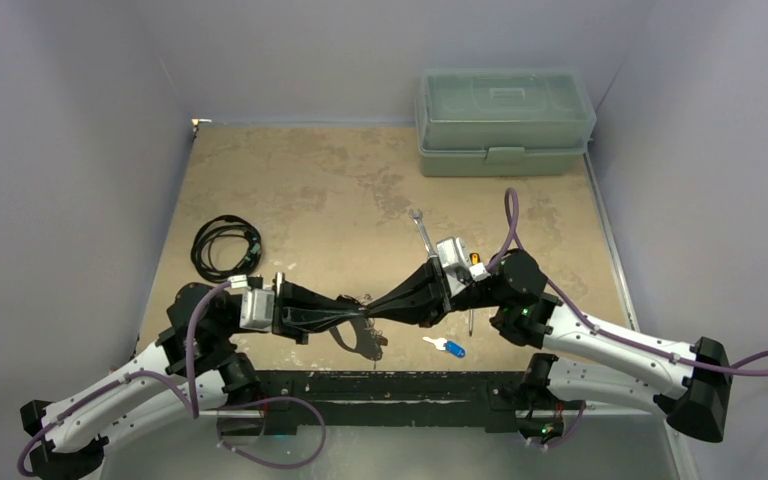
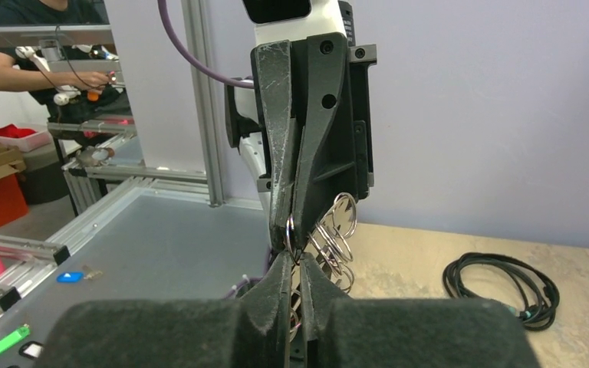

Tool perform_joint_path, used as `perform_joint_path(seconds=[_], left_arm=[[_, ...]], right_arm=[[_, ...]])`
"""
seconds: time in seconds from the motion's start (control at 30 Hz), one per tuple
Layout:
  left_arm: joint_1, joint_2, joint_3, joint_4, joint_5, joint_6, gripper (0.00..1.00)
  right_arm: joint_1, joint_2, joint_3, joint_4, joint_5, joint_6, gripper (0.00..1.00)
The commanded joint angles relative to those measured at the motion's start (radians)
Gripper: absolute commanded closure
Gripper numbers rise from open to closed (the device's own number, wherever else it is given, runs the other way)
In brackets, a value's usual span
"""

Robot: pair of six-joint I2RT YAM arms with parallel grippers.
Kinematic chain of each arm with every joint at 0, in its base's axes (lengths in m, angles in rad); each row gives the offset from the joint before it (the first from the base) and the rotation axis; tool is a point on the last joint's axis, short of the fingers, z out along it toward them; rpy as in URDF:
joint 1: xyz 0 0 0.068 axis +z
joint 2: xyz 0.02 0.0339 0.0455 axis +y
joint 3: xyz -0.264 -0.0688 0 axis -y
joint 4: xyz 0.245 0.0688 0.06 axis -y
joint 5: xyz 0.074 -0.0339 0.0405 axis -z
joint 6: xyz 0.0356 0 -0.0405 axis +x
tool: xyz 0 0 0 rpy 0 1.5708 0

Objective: Put the keys on the keyring

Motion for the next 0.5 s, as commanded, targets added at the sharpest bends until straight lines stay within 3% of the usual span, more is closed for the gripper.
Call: perform_joint_path(seconds=[0.0,0.2,0.3,0.47], left_arm=[[0.003,-0.003,0.011,0.028,-0.033,0.006,1.00],[0.002,-0.002,0.010,0.017,-0.036,0.008,1.00],[0.003,0.007,0.028,-0.023,-0.039,0.027,0.99],[0.003,-0.009,0.073,-0.119,-0.116,0.049,0.53]], right_arm=[[0.020,0.007,0.032,0.064,-0.017,-0.030,1.00],[0.022,0.005,0.026,0.084,-0.034,-0.057,1.00],[0.022,0.007,0.051,0.014,-0.021,-0.091,1.00],[0.022,-0.011,0.106,-0.193,0.064,-0.166,1.00]])
